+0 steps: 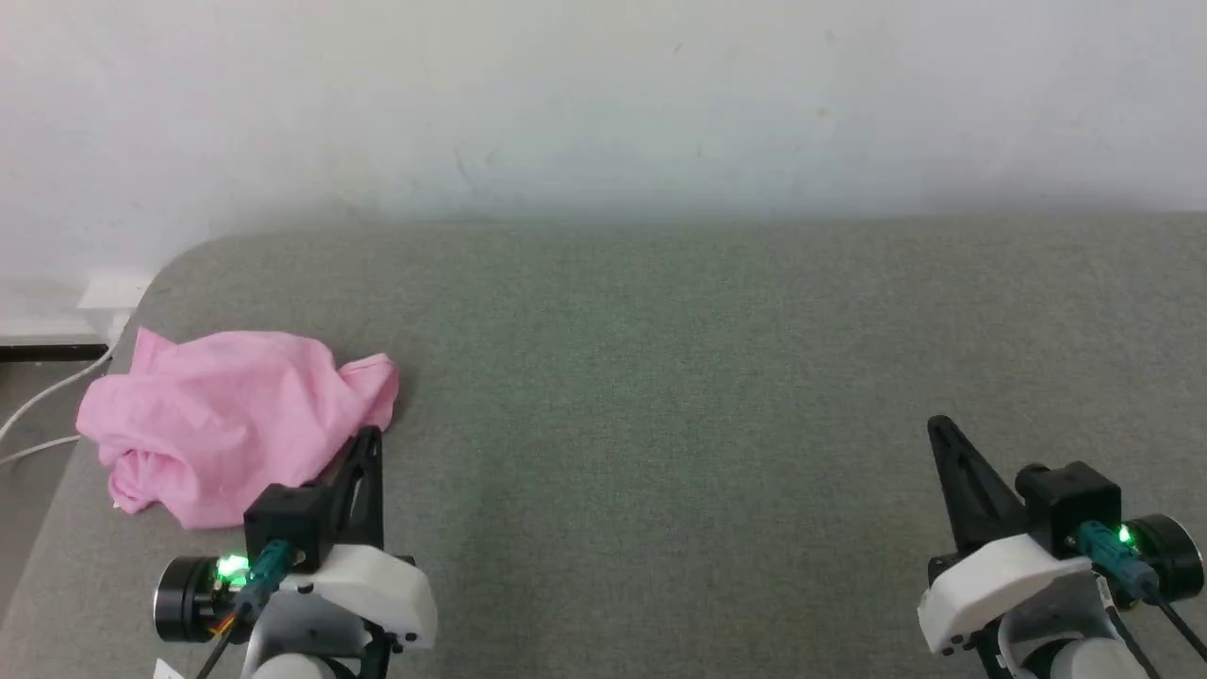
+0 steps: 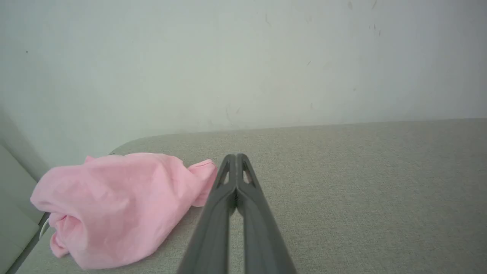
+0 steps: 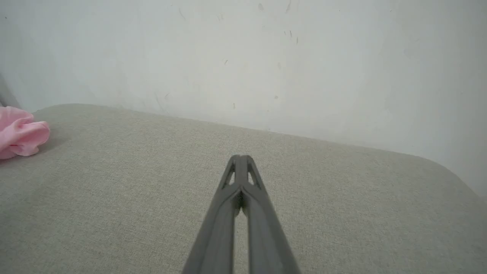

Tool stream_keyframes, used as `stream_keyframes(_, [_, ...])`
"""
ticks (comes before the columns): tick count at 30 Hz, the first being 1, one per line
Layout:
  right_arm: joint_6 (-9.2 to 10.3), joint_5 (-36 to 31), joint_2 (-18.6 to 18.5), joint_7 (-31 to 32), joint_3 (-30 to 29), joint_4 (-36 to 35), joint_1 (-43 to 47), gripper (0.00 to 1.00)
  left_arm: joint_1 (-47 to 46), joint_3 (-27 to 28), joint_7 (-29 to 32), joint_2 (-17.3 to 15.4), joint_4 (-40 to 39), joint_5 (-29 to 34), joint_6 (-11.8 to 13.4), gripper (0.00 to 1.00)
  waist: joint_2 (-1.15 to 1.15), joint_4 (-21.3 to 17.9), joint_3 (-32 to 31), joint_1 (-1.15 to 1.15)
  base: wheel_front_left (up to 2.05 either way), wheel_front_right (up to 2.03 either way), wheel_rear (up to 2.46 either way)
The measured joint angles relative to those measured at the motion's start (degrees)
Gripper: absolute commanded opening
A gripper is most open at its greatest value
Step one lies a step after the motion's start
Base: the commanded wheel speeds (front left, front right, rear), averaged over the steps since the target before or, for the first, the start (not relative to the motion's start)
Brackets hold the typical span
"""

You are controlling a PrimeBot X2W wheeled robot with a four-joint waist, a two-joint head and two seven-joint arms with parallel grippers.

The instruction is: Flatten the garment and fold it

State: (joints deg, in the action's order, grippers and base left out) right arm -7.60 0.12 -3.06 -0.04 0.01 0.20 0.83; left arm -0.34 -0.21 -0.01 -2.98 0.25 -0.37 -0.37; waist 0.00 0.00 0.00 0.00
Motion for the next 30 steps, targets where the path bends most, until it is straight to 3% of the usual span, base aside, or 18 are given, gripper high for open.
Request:
stream_keyframes(29, [0.0,0.0,0.0,0.0,0.0,0.0,0.0,0.0,0.0,0.0,0.0,0.0,0.0,0.0,0.0,0.0,0.0,0.0,0.0,0.0,0.0,0.0,0.0])
stream_keyframes(30, [-0.01,0.0,0.0,0.0,0.0,0.0,0.0,1.0,0.0,0.0,0.0,0.0,0.0,0.0,0.0,1.0,0.0,0.0,0.0,0.0,0.0,0.0,0.0])
